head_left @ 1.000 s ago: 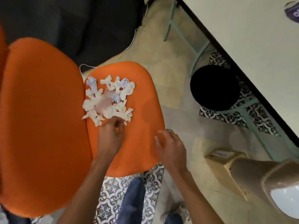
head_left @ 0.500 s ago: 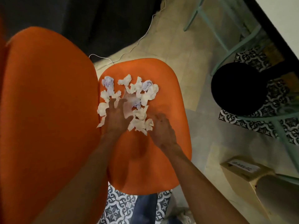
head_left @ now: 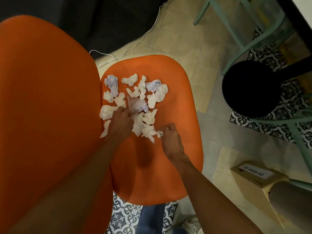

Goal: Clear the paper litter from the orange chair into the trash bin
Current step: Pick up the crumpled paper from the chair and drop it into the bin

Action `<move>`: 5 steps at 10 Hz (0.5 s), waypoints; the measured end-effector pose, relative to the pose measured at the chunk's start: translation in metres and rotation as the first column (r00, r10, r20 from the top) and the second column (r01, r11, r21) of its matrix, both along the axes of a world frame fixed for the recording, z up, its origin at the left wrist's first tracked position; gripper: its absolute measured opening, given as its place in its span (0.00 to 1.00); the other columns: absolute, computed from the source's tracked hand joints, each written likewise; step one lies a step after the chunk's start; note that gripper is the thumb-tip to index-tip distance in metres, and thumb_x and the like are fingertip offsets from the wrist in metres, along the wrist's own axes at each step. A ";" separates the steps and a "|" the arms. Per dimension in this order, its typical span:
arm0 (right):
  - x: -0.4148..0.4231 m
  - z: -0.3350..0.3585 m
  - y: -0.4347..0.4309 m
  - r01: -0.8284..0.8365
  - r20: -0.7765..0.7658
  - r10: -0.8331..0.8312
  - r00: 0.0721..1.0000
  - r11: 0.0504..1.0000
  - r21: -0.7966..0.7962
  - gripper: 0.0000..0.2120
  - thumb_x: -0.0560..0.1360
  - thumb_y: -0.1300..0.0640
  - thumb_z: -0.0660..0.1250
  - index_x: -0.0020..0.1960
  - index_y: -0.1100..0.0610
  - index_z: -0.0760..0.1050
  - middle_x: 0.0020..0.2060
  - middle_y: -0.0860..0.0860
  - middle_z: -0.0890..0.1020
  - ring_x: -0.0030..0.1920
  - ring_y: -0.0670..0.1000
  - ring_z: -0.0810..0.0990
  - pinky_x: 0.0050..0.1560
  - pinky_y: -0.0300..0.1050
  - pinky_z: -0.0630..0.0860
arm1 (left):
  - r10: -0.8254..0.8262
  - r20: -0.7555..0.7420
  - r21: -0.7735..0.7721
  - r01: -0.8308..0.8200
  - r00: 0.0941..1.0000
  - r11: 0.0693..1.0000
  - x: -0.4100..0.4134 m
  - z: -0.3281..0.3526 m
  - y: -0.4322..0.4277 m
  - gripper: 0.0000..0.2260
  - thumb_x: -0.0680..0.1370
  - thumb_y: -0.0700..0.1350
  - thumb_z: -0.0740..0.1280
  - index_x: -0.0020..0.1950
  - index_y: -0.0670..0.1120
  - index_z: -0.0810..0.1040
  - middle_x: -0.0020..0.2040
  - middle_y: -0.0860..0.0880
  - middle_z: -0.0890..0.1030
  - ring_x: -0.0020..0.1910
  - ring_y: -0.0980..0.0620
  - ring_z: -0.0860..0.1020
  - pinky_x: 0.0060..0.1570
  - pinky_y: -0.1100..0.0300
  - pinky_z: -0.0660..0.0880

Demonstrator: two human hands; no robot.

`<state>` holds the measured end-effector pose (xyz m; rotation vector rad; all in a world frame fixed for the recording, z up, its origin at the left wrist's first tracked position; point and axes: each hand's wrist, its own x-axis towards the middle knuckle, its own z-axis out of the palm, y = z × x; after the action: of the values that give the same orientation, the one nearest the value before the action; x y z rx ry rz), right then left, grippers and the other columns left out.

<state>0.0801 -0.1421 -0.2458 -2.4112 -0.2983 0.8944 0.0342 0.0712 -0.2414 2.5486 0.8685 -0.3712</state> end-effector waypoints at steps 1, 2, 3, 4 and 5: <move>0.001 0.007 -0.002 -0.065 0.146 0.070 0.987 0.997 -0.039 0.17 0.84 0.65 0.64 0.69 0.53 0.81 0.63 0.51 0.77 0.56 0.54 0.83 0.50 0.37 0.78 | 0.114 0.007 -0.020 -0.114 0.993 0.993 -0.003 0.011 -0.003 0.10 0.78 0.47 0.74 0.56 0.43 0.82 0.60 0.44 0.81 0.62 0.42 0.75 0.55 0.51 0.75; 0.001 0.030 -0.007 0.012 0.172 -0.021 0.985 0.999 0.050 0.18 0.84 0.60 0.68 0.73 0.49 0.80 0.66 0.52 0.79 0.62 0.53 0.79 0.57 0.48 0.81 | 0.221 0.073 -0.079 -0.215 0.973 0.973 -0.005 0.033 -0.013 0.09 0.76 0.47 0.75 0.49 0.45 0.78 0.52 0.47 0.80 0.55 0.45 0.76 0.44 0.58 0.70; 0.001 0.051 -0.014 0.090 0.129 -0.108 0.986 0.986 0.141 0.18 0.84 0.56 0.69 0.74 0.48 0.79 0.66 0.51 0.80 0.66 0.54 0.77 0.65 0.49 0.78 | 0.303 0.102 -0.191 -0.280 0.947 0.941 -0.012 0.053 -0.026 0.09 0.79 0.46 0.72 0.49 0.44 0.75 0.42 0.48 0.78 0.41 0.49 0.77 0.35 0.62 0.66; -0.003 0.073 -0.027 0.159 0.087 -0.183 0.979 0.959 0.233 0.19 0.85 0.55 0.68 0.75 0.48 0.78 0.68 0.51 0.80 0.67 0.52 0.78 0.69 0.44 0.74 | 0.318 0.159 -0.204 -0.284 0.935 0.937 -0.024 0.073 -0.039 0.08 0.82 0.44 0.70 0.53 0.44 0.72 0.41 0.49 0.77 0.39 0.49 0.78 0.34 0.60 0.70; -0.011 0.097 -0.046 0.240 0.058 -0.268 0.962 0.924 0.296 0.18 0.85 0.56 0.68 0.74 0.48 0.78 0.67 0.50 0.80 0.66 0.50 0.79 0.70 0.45 0.75 | 0.321 0.223 -0.218 -0.274 0.920 0.937 -0.033 0.094 -0.053 0.08 0.84 0.39 0.66 0.57 0.45 0.67 0.41 0.49 0.76 0.36 0.53 0.76 0.31 0.61 0.68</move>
<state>0.0694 -0.1882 -0.1491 -2.1632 -0.1336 0.5742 0.0009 0.0179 -0.1475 2.1880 1.0500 -0.0235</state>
